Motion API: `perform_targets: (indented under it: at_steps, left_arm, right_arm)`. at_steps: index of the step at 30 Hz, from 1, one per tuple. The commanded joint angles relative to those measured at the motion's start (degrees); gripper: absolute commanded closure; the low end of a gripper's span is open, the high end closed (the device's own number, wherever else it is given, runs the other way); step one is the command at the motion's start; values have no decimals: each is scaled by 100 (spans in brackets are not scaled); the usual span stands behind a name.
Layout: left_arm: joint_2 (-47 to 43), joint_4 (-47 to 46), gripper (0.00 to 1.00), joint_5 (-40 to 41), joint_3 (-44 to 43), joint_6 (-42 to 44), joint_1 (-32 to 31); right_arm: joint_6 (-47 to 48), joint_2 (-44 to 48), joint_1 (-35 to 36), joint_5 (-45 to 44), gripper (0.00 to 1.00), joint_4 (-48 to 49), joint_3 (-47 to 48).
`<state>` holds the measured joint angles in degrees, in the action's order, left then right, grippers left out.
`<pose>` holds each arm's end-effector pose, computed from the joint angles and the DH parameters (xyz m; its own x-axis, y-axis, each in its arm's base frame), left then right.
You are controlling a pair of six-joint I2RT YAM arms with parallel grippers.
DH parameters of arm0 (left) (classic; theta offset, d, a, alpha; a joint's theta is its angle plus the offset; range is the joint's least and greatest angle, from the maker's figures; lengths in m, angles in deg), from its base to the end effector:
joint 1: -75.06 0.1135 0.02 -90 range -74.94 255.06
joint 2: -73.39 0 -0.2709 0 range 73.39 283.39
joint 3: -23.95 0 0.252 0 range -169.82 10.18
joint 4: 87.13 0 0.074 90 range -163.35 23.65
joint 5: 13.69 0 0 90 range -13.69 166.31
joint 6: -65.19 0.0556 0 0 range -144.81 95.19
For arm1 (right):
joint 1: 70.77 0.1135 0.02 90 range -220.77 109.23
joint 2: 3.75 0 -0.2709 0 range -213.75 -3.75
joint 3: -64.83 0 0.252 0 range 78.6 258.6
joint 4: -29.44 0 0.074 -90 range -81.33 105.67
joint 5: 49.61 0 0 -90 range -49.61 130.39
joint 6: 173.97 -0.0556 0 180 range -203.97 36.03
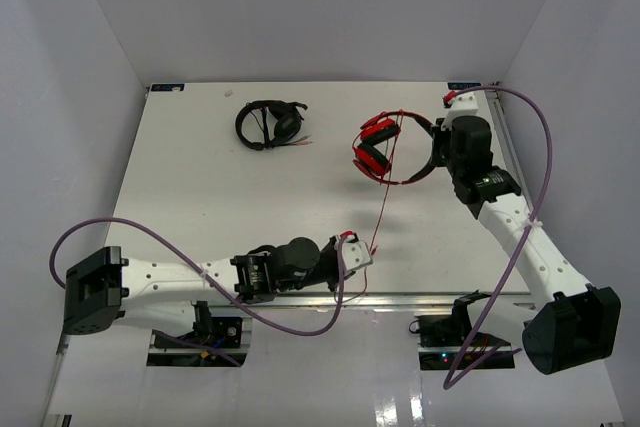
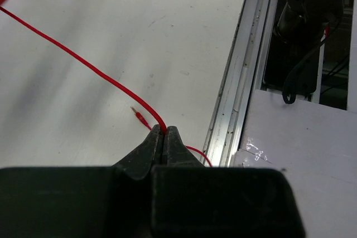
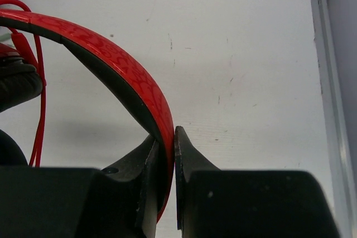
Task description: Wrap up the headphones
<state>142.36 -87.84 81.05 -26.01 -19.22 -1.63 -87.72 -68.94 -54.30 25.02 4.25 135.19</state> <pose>0.0698 -0.2752 0.2436 0.0208 0.3339 -0.9424 0.9543 0.2746 0.1183 0.2700 0.0645 0.3384 -0.3299 -0.0318 -0.9435 -0.0130 0.9995 -0.0291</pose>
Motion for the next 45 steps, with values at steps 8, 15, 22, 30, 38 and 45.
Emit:
perform_targets:
  at_steps: [8,15,22,30,38,45]
  left_arm:
    - [-288,1814,100,1651,-1387,1534,-37]
    - [-58,2083,100,1934,-1909,2303,527]
    - [-38,1583,100,1738,-1852,2666,1107]
    - [134,1177,100,1209,-2068,2677,1555]
    - [246,911,100,713,-1688,2221,1914]
    - [-83,396,90,290,-1104,1654,2072]
  right_arm:
    - [2789,709,427,1294,92,599,-625]
    - [4164,946,446,2929,92,-615,-498]
    - [4845,974,454,3693,92,-1437,-303]
    - [4884,963,462,4297,92,-1679,-350]
    - [4459,904,454,5142,92,-1954,-5]
    - [4057,733,459,5649,92,-2220,392]
